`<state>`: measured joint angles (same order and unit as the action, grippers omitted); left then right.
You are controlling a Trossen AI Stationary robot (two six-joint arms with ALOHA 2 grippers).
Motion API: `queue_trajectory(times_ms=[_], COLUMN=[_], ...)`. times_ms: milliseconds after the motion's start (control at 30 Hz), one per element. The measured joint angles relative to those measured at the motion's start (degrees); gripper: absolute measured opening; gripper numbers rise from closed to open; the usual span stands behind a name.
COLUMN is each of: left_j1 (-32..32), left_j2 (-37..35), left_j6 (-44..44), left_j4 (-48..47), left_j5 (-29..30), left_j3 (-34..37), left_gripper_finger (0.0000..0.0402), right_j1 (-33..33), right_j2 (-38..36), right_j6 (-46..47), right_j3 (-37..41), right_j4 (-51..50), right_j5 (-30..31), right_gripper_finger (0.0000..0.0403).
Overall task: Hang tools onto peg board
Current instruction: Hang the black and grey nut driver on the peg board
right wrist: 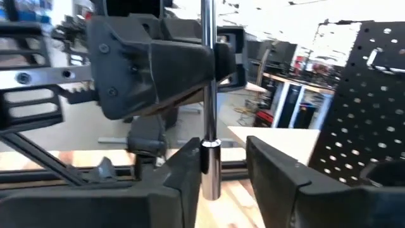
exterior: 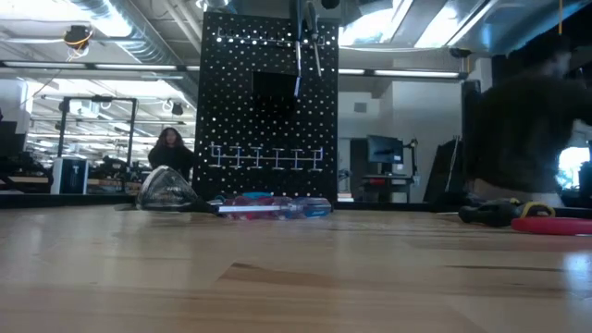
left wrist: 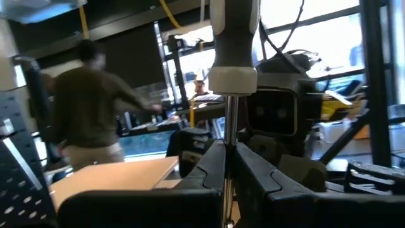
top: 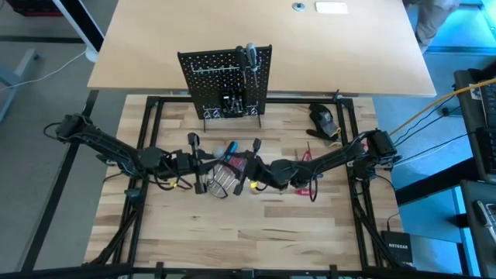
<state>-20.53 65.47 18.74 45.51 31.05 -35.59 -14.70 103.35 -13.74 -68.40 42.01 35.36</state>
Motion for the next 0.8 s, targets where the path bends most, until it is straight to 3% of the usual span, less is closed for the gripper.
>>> queue_trajectory(times_ms=[400, 600, 800], left_j1=[3.1, 3.0, 3.0], left_j2=[1.6, 1.6, 1.6], left_j6=[-4.8, -4.8, -4.8], left_j4=[0.3, 1.4, 1.5], left_j5=[1.5, 1.5, 1.5], left_j3=[0.0, 0.0, 0.0], left_gripper_finger=[0.0007, 0.0007, 0.0007], right_j1=[0.1, 0.1, 0.1], right_j2=[0.9, 0.9, 0.9], right_j6=[-2.5, -1.5, -1.5], right_j3=[-3.8, -3.9, -3.9], right_j4=[-2.6, -5.1, -5.2], right_j5=[6.0, 6.4, 5.6], right_gripper_finger=[0.0143, 0.0108, 0.0044])
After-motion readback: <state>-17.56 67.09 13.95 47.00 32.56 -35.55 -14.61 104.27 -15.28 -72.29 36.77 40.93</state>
